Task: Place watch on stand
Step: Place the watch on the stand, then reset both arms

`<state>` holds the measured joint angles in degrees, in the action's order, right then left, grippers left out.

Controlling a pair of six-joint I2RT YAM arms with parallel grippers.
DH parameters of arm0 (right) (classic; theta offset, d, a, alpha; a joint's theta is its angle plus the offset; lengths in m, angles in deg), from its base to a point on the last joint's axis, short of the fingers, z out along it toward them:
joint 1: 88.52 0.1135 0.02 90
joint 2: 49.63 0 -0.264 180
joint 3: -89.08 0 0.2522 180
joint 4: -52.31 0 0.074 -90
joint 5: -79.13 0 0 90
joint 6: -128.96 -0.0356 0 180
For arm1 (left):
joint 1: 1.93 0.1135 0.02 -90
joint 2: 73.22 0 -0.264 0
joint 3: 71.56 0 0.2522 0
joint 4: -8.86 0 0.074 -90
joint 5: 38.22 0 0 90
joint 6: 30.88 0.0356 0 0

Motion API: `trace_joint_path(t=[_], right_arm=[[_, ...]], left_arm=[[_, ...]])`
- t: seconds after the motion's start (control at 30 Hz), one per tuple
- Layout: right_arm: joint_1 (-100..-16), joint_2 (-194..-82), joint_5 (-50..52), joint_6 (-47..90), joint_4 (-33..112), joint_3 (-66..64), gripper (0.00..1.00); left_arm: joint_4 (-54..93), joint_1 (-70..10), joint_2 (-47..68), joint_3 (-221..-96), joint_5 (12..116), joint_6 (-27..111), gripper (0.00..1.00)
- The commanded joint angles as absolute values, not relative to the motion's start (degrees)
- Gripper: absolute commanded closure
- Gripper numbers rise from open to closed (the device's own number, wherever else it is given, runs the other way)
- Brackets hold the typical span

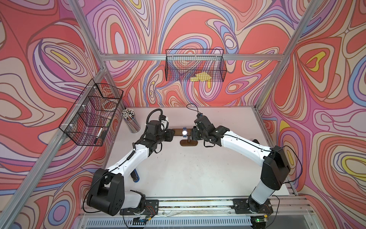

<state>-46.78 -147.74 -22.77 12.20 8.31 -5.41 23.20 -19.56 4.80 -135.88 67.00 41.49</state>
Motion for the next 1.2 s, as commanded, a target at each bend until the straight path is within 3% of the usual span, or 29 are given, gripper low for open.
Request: trace_joint_path(t=[0.0,0.23,0.33,0.43,0.6,0.63,0.7,0.93,1.17], right_arm=[[-46.24,-144.53,-25.1,13.65,9.83,-4.58,0.31],[-46.15,-141.3,-27.85,16.62,10.26,-5.4,0.21],[-46.15,-139.98,-28.61,17.38,9.1,-6.36,0.02],[-46.15,-137.09,-29.52,17.19,8.01,-5.8,0.02],[-48.08,-128.4,-34.94,17.11,4.55,-0.03,0.02],[-49.68,-126.46,-34.76,17.46,4.54,2.03,0.02],[-53.38,-122.8,-32.96,18.24,6.03,6.23,0.02],[-60.62,-112.08,-35.78,25.87,19.76,23.57,0.02],[-68.38,-116.5,-34.3,31.84,34.66,34.66,0.02]], left_arm=[[22.5,-19.45,3.41,-135.26,67.77,41.68,0.6],[22.63,-19.49,2.69,-135.28,66.93,42.46,0.57],[23.14,-19.51,1.66,-135.34,66.55,43.36,0.54],[24.41,-19.43,-0.17,-135.54,64.99,44.72,0.49],[31.42,-19.04,-6.55,-136.38,58.74,48.92,0.31],[33.16,-18.79,-8.16,-136.16,56.19,49.34,0.25],[36.07,-17.82,-11.11,-135.07,51.62,48.75,0.02],[38.12,-15.64,-20.53,-124.59,33.68,44.79,0.01],[14.03,-15.64,-21.78,-106.56,25.68,48.49,0.01]])
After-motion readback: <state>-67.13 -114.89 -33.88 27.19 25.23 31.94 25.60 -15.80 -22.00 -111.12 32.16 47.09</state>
